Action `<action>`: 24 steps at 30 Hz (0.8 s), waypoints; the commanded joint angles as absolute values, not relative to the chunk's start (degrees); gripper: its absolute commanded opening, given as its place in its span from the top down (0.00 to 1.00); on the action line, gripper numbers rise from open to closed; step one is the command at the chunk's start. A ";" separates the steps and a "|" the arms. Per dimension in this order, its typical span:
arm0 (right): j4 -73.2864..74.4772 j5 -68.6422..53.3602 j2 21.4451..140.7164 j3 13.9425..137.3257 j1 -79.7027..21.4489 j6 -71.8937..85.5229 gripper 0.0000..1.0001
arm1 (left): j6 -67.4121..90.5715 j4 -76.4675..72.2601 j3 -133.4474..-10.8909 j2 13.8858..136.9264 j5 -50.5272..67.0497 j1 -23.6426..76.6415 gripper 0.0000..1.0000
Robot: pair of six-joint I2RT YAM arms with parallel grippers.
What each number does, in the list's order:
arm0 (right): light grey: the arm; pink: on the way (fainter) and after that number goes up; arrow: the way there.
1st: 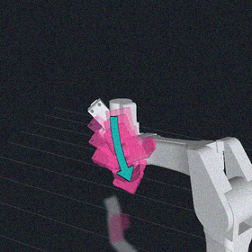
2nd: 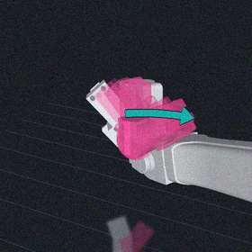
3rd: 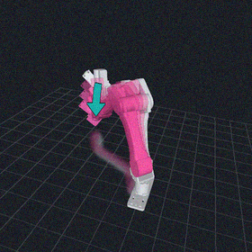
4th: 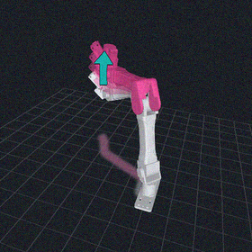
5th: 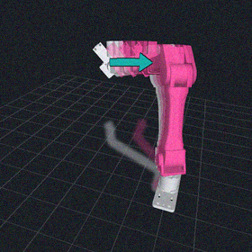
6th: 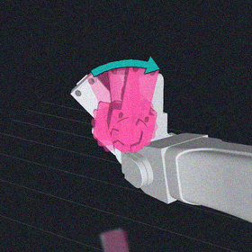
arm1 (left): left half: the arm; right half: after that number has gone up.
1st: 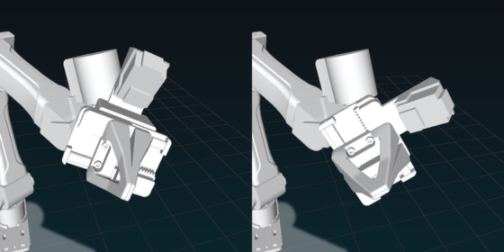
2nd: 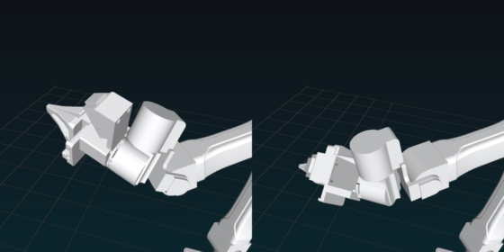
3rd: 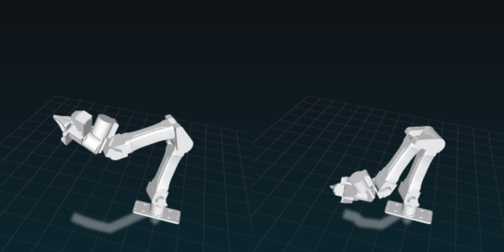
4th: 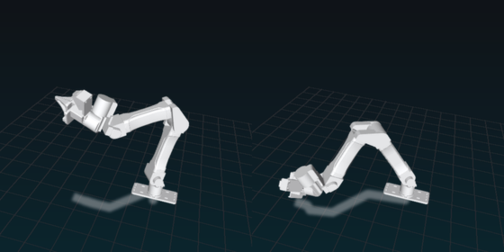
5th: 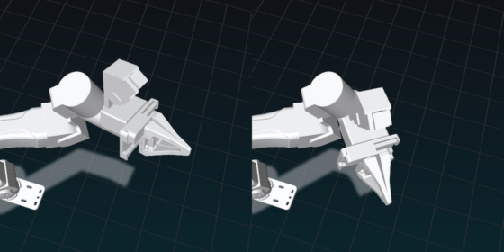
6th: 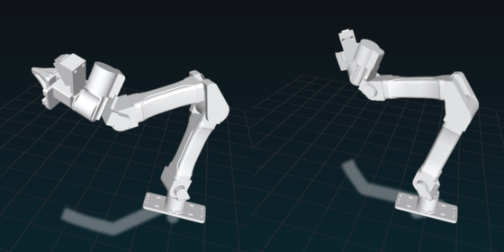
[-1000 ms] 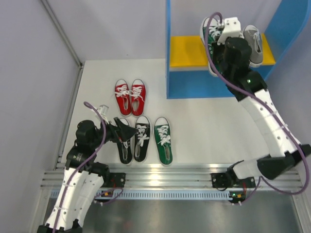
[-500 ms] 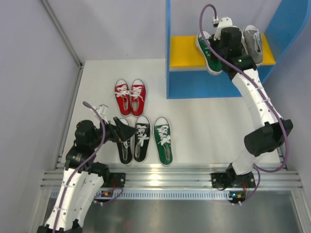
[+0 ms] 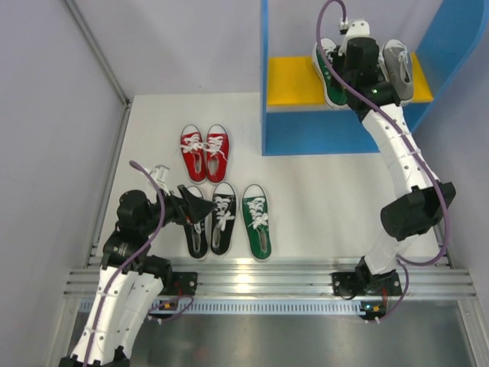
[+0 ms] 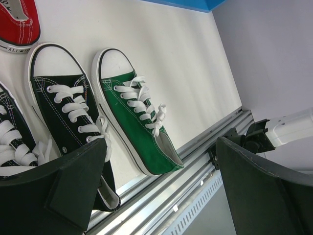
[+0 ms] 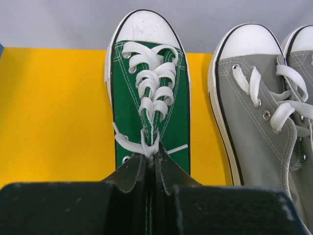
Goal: Place and organize the shoes onto the shoe shelf
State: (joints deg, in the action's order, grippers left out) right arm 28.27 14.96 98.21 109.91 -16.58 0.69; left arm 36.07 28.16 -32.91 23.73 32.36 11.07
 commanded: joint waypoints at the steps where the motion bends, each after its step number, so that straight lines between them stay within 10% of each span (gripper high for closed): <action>1: 19.16 18.45 98.17 113.29 -15.82 2.02 1.00 | 36.12 26.63 -34.98 23.38 33.40 11.25 0.01; 17: 15.99 20.74 101.95 113.64 -16.52 1.32 1.00 | 35.24 27.77 -35.77 23.99 32.96 11.25 0.01; 24: 12.05 18.02 94.42 107.85 -17.40 1.50 0.37 | 35.16 28.12 -35.68 23.82 32.96 11.34 0.01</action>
